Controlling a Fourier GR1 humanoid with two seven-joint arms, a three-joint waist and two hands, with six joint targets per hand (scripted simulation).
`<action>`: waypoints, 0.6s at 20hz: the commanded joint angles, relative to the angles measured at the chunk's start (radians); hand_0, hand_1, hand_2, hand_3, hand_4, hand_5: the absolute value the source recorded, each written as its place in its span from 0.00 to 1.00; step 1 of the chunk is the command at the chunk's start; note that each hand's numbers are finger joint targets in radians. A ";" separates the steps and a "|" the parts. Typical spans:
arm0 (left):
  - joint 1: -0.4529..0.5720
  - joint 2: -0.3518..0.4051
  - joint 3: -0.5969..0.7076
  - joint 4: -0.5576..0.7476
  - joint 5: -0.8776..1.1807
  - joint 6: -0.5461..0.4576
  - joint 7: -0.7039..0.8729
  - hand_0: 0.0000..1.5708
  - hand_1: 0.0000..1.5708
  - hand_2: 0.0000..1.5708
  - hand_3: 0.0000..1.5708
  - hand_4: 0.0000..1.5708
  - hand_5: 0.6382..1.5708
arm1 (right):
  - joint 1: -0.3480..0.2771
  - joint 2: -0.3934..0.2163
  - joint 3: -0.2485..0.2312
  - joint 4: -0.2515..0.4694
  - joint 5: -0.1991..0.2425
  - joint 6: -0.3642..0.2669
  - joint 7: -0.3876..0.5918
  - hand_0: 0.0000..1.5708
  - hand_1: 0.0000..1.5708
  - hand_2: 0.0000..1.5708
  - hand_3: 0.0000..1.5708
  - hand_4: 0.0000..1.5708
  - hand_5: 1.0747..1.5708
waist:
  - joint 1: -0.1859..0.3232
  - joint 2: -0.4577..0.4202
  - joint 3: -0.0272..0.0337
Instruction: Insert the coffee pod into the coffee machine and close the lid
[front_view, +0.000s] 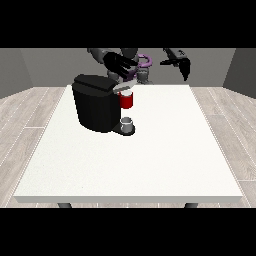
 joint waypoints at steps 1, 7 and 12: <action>0.007 -0.006 -0.006 -0.035 0.023 -0.008 0.004 0.00 0.00 0.00 0.00 0.09 1.00 | 0.041 0.021 0.002 0.005 -0.009 0.024 -0.071 0.00 0.00 0.00 0.00 0.08 1.00 | -0.009 -0.019 0.0001; 0.063 -0.044 -0.035 0.000 -0.005 0.022 -0.005 0.00 0.00 0.00 0.00 0.12 1.00 | 0.156 0.100 0.119 -0.092 -0.076 0.023 -0.120 0.00 0.00 0.00 0.00 0.22 1.00 | -0.045 -0.107 0.0001; 0.155 -0.057 -0.018 0.030 -0.021 0.056 -0.058 0.00 0.00 0.00 0.00 0.12 1.00 | 0.376 0.102 0.166 -0.176 -0.177 0.014 -0.123 0.00 0.00 0.00 0.00 0.16 1.00 | -0.132 -0.192 0.0000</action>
